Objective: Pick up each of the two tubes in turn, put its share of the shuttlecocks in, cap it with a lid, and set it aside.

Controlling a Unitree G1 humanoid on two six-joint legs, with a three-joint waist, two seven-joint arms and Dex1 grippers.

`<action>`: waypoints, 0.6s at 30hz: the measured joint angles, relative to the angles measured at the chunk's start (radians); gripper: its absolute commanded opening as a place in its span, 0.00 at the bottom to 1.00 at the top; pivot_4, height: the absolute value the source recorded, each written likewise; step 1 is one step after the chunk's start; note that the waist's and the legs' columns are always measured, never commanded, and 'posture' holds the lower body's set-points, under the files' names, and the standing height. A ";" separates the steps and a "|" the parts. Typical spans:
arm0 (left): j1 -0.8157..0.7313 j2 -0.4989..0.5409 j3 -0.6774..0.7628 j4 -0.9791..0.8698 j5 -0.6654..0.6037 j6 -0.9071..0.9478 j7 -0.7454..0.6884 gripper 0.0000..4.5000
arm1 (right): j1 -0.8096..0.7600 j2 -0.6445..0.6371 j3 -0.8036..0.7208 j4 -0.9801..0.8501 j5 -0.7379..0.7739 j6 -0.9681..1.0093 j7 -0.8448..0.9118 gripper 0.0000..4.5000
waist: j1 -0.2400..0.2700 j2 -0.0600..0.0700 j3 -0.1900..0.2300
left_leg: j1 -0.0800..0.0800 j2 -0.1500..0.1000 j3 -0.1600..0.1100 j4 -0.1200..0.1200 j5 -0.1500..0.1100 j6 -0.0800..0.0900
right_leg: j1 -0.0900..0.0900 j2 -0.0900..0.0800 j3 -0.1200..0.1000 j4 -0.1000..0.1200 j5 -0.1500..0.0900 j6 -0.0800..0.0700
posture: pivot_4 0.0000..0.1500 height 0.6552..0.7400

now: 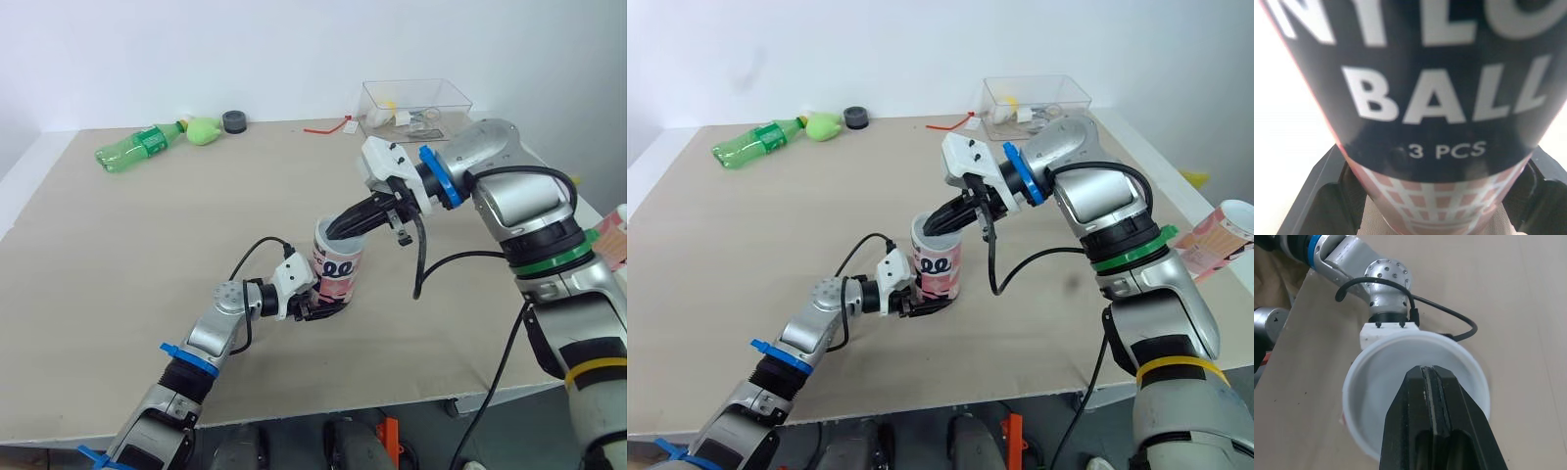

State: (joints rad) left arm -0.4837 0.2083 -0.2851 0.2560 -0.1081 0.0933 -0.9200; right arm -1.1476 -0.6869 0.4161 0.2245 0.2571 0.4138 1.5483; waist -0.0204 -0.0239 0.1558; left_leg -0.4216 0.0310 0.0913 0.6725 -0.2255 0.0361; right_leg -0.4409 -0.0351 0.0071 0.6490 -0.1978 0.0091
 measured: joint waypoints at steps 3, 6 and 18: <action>0.001 0.001 -0.001 0.000 0.000 0.001 0.001 0.67 | 0.003 0.001 -0.001 -0.001 -0.015 -0.019 0.001 0.02 | 0.000 0.000 0.000 | 0.001 0.000 0.000 0.000 0.000 0.000 | 0.001 0.000 0.000 0.000 0.000 0.000 | 1.00 1.00; 0.002 0.003 -0.001 0.001 0.000 0.002 0.003 0.67 | 0.003 0.009 -0.001 -0.001 -0.034 -0.043 0.002 0.02 | -0.001 -0.001 -0.001 | 0.002 0.001 0.000 0.000 0.000 0.000 | 0.001 0.001 0.000 0.000 0.000 0.000 | 1.00 1.00; 0.007 0.010 0.007 0.009 -0.007 0.002 0.005 0.67 | -0.001 0.065 0.000 0.037 -0.112 -0.120 0.003 0.02 | -0.003 -0.002 -0.003 | 0.011 0.008 0.001 -0.001 0.000 0.000 | 0.007 0.009 0.002 0.000 -0.003 -0.006 | 1.00 1.00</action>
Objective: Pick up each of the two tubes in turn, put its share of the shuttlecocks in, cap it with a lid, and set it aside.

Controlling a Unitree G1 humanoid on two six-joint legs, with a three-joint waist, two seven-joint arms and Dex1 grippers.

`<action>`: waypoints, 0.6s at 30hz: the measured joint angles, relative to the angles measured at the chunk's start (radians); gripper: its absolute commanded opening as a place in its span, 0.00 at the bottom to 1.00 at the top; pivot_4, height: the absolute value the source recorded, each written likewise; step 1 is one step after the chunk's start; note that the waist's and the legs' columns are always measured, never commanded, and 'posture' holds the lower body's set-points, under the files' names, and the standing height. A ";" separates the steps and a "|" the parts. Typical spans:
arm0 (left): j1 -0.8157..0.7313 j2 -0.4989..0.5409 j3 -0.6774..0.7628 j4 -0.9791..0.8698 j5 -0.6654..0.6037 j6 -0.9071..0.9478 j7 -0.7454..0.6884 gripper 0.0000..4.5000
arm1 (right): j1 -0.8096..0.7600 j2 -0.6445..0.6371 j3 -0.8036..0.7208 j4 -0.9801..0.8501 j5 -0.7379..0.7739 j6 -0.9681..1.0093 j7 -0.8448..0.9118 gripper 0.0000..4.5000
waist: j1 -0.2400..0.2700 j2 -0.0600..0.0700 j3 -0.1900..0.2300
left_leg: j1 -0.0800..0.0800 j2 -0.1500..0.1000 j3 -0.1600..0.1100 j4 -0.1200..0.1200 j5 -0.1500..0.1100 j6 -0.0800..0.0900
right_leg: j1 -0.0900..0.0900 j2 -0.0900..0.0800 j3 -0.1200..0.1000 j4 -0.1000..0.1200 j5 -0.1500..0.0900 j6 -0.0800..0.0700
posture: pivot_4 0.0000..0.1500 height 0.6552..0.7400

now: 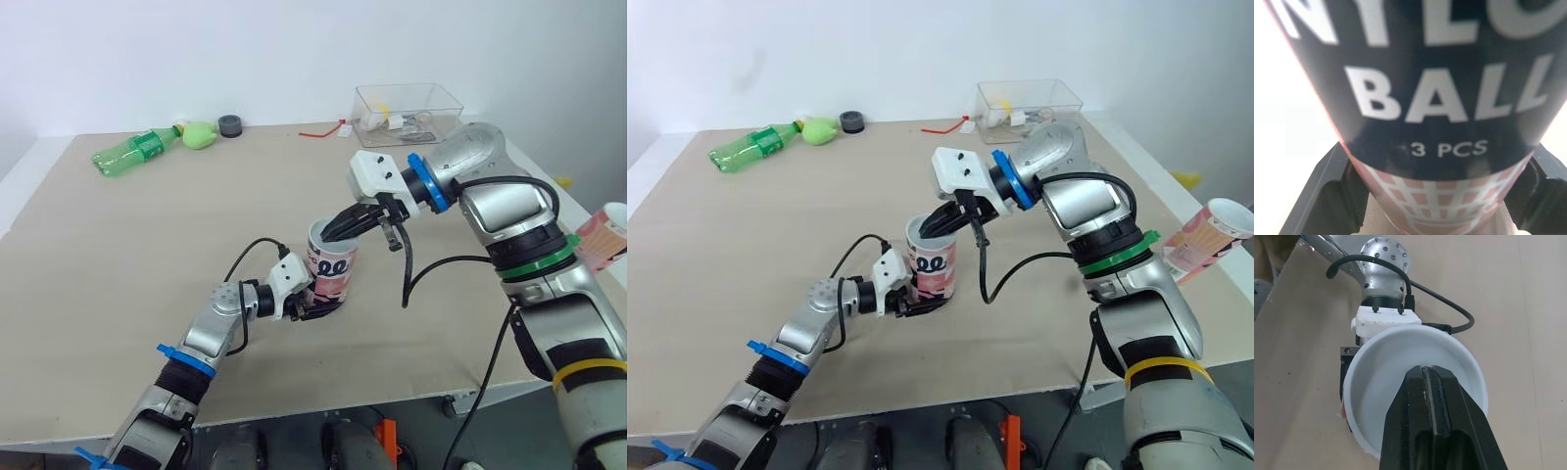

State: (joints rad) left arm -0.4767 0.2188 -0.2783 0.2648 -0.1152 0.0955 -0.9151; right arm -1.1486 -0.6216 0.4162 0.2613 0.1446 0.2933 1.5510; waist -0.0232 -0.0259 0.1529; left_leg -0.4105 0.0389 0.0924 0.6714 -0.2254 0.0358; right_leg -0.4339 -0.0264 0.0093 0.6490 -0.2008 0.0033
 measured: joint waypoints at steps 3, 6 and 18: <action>0.000 0.003 0.000 0.001 0.003 0.000 0.000 0.67 | -0.001 0.008 0.001 0.007 -0.023 -0.025 0.003 0.02 | 0.000 0.000 0.000 | 0.003 0.003 0.001 -0.001 0.000 0.000 | 0.002 0.003 0.001 0.000 -0.002 -0.001 | 1.00 1.00; 0.000 0.003 0.000 0.004 0.008 0.000 0.003 0.67 | -0.006 0.011 0.007 0.010 -0.043 -0.044 0.010 0.02 | 0.000 0.000 -0.001 | 0.005 0.005 0.001 -0.001 0.000 0.000 | 0.003 0.004 0.001 0.000 -0.002 -0.002 | 1.00 1.00; 0.007 -0.003 0.010 0.018 -0.002 -0.040 -0.006 0.67 | -0.010 0.019 -0.039 0.054 0.171 0.245 0.022 0.02 | 0.002 0.001 -0.002 | -0.001 0.006 0.003 -0.001 0.000 -0.002 | -0.003 0.001 0.002 0.000 0.002 -0.010 | 1.00 1.00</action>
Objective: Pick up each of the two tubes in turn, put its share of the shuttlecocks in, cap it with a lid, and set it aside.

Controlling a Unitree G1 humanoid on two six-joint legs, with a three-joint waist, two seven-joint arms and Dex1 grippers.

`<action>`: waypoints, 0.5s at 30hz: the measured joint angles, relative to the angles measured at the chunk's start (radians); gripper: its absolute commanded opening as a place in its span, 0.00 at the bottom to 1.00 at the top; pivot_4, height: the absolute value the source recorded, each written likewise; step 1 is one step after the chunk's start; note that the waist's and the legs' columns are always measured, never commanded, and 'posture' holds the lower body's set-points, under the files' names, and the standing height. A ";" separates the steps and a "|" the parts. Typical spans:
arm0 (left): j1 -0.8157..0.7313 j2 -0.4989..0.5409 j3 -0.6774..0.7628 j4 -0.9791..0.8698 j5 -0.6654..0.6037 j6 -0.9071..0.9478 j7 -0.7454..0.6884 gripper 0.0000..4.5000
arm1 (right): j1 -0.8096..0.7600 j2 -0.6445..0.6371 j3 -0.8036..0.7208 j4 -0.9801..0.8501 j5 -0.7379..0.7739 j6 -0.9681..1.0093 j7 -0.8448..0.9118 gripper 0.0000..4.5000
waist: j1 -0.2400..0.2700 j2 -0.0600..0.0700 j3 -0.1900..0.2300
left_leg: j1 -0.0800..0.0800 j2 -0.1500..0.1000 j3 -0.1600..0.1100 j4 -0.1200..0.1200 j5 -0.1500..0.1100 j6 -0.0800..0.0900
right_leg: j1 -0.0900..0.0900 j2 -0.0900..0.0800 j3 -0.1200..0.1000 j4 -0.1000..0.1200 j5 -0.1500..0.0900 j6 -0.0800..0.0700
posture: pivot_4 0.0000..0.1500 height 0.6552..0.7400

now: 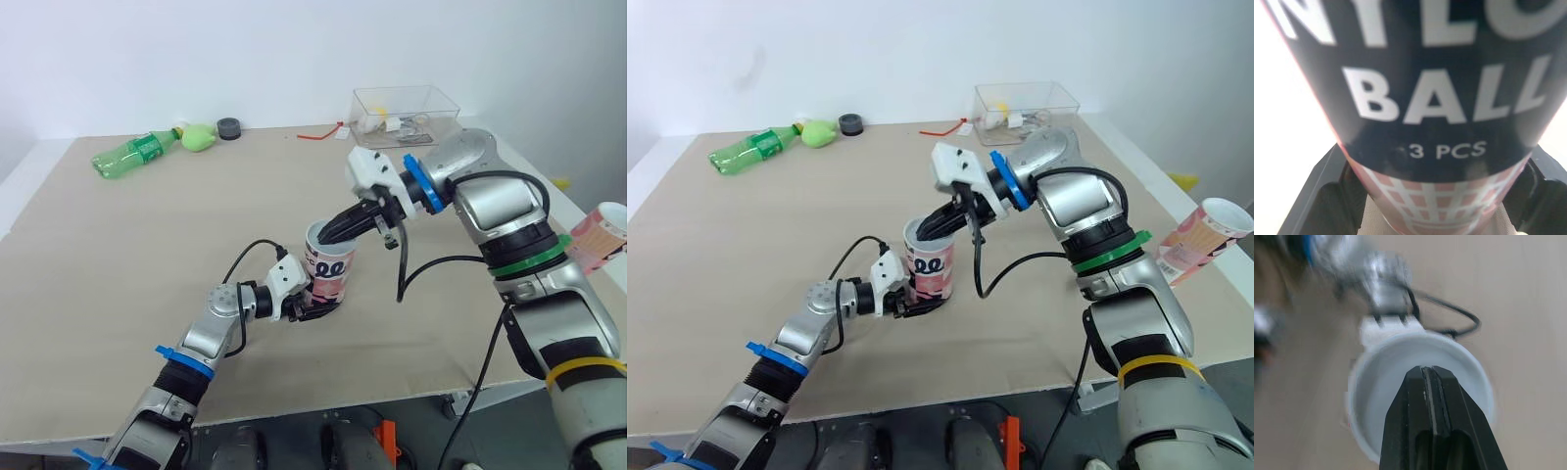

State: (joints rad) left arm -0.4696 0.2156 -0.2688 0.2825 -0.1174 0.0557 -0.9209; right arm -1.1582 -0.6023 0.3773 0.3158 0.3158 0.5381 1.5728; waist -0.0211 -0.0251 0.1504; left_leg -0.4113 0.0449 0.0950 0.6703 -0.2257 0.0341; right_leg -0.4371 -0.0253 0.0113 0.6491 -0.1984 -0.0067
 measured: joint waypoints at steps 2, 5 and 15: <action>0.000 -0.004 -0.003 0.000 -0.001 -0.016 -0.004 0.67 | -0.018 -0.037 -0.056 0.026 0.111 0.115 0.000 0.02 | 0.003 0.001 0.001 | -0.008 -0.001 0.000 0.000 0.000 -0.001 | -0.006 0.001 0.000 0.000 0.002 0.003 | 1.00 1.00; -0.001 -0.002 -0.007 0.003 0.000 -0.032 -0.013 0.67 | -0.043 -0.125 -0.162 0.049 0.191 0.176 0.000 0.02 | 0.006 0.001 0.001 | -0.011 -0.002 -0.002 0.000 -0.002 -0.005 | -0.007 0.001 -0.001 -0.002 0.001 0.004 | 1.00 1.00; -0.013 0.012 -0.009 0.026 0.002 -0.077 -0.033 0.93 | 0.335 -0.161 -0.490 -0.033 0.210 0.132 -0.274 0.52 | 0.003 0.001 0.002 | -0.011 -0.003 -0.002 -0.001 -0.004 -0.005 | -0.006 0.004 0.004 -0.003 -0.003 0.012 | 1.00 1.00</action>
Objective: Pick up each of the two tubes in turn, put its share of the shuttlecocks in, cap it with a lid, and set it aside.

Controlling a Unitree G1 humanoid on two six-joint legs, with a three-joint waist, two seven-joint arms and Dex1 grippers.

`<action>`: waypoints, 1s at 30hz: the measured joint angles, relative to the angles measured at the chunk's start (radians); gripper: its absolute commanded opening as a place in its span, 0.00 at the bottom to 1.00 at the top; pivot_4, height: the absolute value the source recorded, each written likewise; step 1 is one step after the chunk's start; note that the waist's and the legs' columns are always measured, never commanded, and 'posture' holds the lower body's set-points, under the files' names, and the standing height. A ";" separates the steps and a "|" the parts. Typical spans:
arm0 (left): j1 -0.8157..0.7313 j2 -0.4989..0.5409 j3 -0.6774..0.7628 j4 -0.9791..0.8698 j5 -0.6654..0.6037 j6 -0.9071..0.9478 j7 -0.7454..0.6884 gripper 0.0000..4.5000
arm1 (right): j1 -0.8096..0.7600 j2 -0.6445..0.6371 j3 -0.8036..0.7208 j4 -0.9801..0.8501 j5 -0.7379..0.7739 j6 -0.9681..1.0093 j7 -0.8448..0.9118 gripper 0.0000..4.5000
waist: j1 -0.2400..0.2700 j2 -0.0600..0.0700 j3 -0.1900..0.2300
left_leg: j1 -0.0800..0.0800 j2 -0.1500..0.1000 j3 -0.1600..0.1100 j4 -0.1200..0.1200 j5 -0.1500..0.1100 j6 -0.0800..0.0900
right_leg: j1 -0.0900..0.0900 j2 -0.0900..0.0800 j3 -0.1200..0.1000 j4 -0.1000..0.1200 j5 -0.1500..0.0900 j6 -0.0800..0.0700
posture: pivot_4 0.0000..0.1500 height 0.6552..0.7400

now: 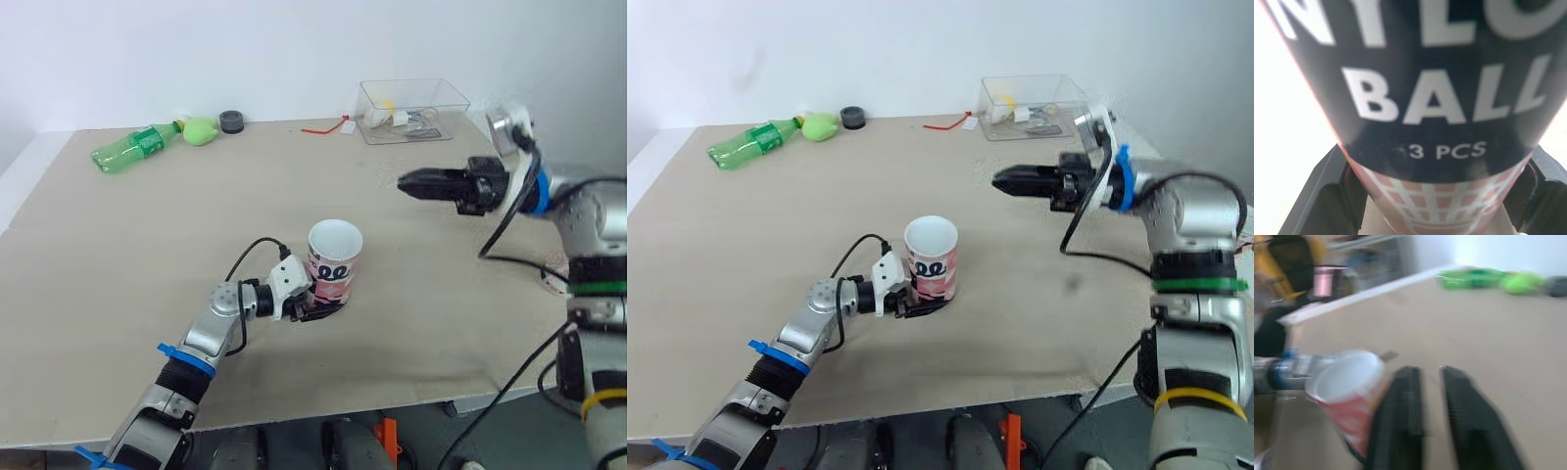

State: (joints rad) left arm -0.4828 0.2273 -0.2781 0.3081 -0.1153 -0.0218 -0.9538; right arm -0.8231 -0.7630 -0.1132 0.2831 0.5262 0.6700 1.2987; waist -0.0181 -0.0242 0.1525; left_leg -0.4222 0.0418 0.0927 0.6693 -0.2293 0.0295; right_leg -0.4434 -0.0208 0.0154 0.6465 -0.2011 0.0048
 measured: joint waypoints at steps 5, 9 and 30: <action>0.003 0.009 0.004 0.000 -0.003 -0.002 -0.007 1.00 | 0.302 0.087 -0.081 -0.190 -0.003 -0.084 -0.170 0.99 | 0.000 0.000 0.000 | 0.001 0.000 -0.002 0.000 0.000 0.000 | 0.001 0.002 0.000 0.001 -0.005 0.006 | 1.00 1.00; 0.008 0.024 0.009 -0.005 -0.014 0.001 -0.017 1.00 | 0.443 0.107 -0.060 -0.285 -0.011 -0.121 -0.192 0.99 | -0.004 0.001 0.000 | 0.002 0.000 -0.001 0.001 0.000 0.000 | 0.001 0.002 0.001 0.001 -0.005 0.008 | 1.00 1.00; 0.195 0.262 0.131 -0.259 -0.132 0.046 -0.118 1.00 | 0.405 0.239 0.238 -0.081 -0.195 -0.436 -0.068 0.99 | -0.003 -0.002 0.001 | 0.002 0.002 -0.001 0.002 0.000 0.000 | 0.001 0.002 0.000 0.001 -0.005 0.007 | 1.00 1.00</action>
State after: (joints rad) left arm -0.2879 0.4891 -0.1475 0.0488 -0.2473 0.0243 -1.0715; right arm -0.4180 -0.5241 0.1250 0.2024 0.3310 0.2341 1.2307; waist -0.0207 -0.0259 0.1539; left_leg -0.4202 0.0433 0.0921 0.6708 -0.2289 0.0296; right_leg -0.4419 -0.0184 0.0158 0.6479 -0.2057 0.0119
